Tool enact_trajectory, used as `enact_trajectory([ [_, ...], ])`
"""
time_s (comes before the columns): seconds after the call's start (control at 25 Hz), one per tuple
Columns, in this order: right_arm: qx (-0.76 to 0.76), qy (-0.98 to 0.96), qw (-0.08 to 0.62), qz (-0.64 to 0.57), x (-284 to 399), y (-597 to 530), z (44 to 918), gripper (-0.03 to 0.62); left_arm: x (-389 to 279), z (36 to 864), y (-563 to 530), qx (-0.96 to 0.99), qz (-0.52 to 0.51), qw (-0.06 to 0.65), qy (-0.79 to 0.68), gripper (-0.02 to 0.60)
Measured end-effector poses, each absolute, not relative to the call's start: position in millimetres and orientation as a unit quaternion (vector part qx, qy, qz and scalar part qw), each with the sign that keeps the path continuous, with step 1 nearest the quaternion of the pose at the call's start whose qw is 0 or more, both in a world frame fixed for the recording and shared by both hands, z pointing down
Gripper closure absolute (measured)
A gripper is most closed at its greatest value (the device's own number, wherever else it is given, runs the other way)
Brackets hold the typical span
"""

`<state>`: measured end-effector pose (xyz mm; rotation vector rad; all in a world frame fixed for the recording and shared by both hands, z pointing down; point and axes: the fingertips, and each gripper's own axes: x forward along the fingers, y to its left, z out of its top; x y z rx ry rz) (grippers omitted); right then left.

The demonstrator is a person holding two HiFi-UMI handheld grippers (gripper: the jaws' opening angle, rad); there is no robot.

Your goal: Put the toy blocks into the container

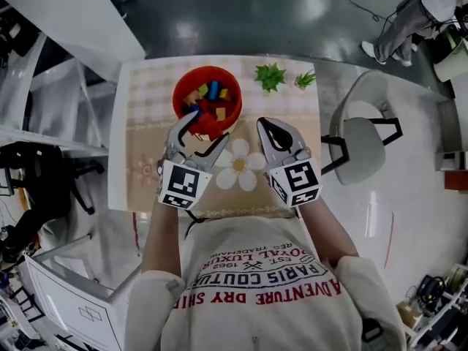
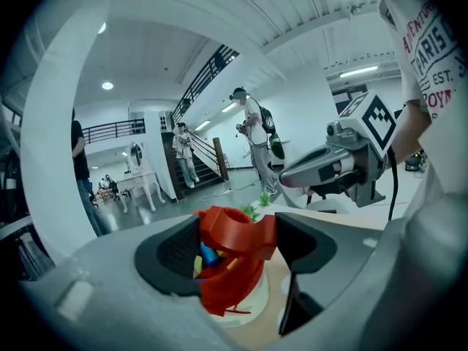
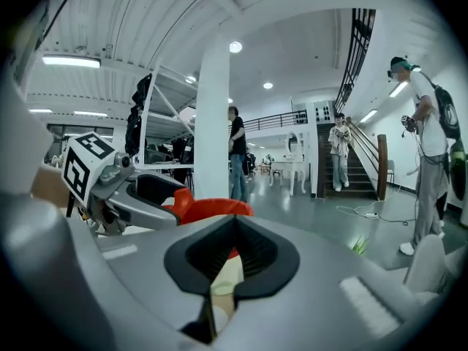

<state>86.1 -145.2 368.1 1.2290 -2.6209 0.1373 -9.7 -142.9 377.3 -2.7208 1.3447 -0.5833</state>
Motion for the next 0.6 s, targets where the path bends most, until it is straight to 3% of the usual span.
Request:
enact_trajectory([
  [0.6, 0.421, -0.895, 0.138, 0.058, 68.7, -172.4, 378.4, 0.592, -51.3, 394.0, -197.4, -0.861, -0.195, -0.03, 0.469, 0.252],
])
